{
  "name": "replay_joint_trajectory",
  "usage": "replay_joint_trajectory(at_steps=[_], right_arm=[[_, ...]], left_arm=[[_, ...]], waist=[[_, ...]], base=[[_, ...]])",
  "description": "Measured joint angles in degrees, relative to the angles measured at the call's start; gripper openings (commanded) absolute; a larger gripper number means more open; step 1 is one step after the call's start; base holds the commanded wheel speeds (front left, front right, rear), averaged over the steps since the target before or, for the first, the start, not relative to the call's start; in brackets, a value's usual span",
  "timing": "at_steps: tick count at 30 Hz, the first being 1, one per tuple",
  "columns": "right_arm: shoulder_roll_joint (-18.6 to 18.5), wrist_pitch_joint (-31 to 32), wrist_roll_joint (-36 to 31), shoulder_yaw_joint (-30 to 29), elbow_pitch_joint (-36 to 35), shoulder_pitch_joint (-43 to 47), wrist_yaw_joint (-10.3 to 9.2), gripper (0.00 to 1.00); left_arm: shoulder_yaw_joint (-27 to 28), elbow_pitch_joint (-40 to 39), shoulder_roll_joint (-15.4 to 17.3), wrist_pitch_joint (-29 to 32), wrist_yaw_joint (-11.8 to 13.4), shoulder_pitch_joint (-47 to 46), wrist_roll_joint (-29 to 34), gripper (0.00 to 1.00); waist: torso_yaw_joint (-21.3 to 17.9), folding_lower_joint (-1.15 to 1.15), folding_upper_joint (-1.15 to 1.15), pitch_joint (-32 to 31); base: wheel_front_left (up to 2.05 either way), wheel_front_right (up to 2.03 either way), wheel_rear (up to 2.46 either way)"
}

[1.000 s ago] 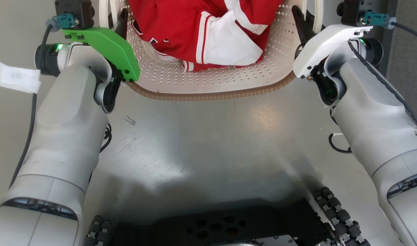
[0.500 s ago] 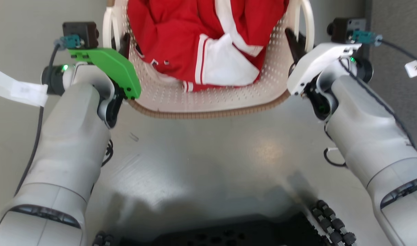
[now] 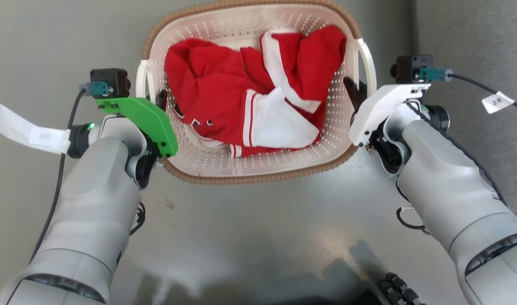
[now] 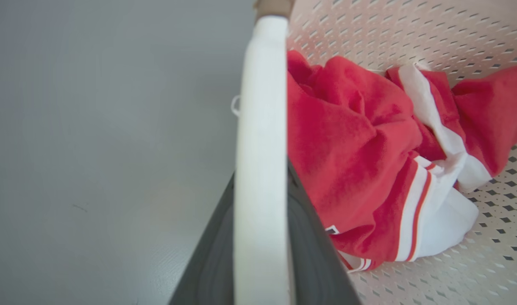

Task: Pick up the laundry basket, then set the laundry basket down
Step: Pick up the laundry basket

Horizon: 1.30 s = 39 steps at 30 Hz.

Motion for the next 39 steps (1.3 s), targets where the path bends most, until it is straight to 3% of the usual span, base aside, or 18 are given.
replay_joint_trajectory(at_steps=[39], right_arm=[[0.0, 15.5, 7.9, 9.6, 1.9, 15.2, -0.47, 0.0]], left_arm=[[-9.0, 0.2, 0.5, 9.5, 0.1, 18.3, -12.4, 0.0]], waist=[[-0.6, -0.01, 0.0, -28.7]], base=[[0.0, 0.0, 0.0]])
